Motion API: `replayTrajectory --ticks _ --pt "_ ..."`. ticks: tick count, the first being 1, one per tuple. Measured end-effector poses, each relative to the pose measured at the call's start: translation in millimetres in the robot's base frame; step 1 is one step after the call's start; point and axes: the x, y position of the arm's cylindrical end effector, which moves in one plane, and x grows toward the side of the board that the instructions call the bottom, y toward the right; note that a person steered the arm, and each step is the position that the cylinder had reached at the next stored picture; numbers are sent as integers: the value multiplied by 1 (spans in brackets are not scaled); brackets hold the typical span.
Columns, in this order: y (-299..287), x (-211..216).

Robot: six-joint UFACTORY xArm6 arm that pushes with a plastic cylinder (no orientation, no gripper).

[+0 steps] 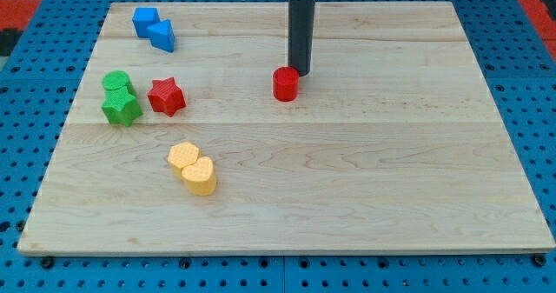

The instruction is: Push the red circle closer to red star

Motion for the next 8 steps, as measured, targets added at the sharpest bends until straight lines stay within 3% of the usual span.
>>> replayTrajectory --ticks 1,3,5,6,8 --pt "-17 21" --pt "5 69" --pt "-133 24" --pt "-135 21" --pt "-44 35"
